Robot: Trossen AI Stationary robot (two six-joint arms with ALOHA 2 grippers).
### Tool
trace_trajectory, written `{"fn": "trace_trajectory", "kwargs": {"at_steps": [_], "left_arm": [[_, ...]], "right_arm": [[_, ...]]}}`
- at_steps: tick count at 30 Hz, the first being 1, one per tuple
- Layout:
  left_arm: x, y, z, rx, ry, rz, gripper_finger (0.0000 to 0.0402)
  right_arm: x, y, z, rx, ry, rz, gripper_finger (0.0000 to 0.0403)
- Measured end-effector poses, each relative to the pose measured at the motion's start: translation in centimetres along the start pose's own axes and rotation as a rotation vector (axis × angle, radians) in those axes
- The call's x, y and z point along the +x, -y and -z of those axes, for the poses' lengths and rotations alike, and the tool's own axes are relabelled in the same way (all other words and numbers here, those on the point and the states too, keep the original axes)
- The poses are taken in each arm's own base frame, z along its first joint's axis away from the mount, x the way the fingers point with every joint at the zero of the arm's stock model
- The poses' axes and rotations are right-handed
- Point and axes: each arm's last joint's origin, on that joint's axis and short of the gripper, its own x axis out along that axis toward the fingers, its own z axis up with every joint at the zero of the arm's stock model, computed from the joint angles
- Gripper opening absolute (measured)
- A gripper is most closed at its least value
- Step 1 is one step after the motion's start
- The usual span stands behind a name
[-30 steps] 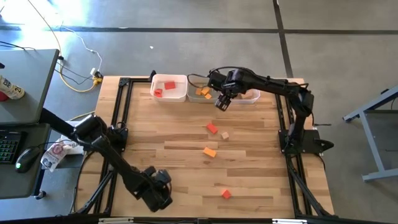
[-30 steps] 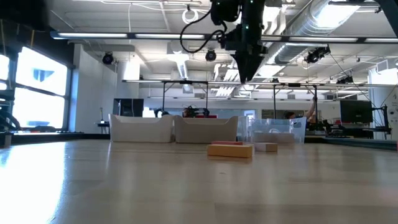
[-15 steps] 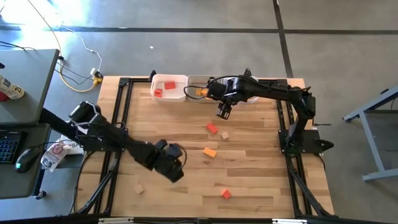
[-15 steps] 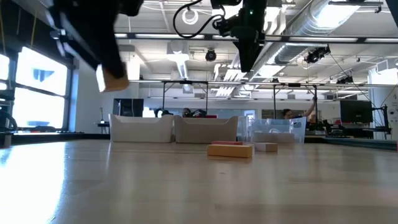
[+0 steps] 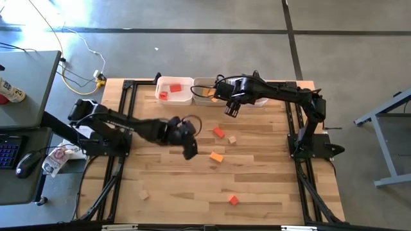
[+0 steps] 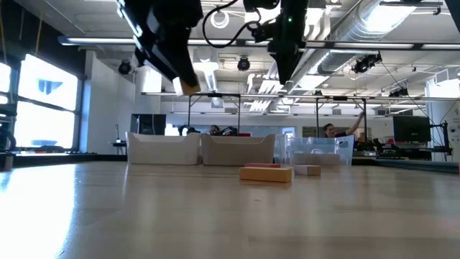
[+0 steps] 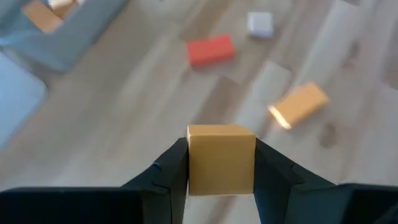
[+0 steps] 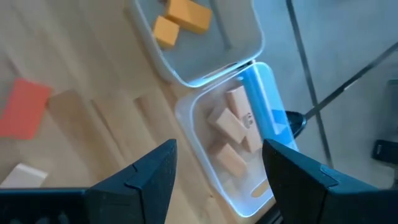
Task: Sort & place blocks by color
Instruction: Put the yellow block into the gray bin
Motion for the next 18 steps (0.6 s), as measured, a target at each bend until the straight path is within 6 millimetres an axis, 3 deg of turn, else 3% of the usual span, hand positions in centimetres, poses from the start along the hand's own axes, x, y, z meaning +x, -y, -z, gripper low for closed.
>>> {"fn": "trace_trajectory", "kwargs": {"at_steps": [9, 18], "left_arm": [[2.7, -5.9, -4.2, 0.032, 0.043, 0.042, 0.0115], [4.9, -11.8, -6.1, -0.013, 0.052, 0.047, 0.0115]], "right_arm": [[0.2, 0.4, -0.1, 0.009, 0.005, 0.03, 0.0224], [0.1, 0.0, 0.0, 0.127, -0.012, -0.058, 0.0224]]}}
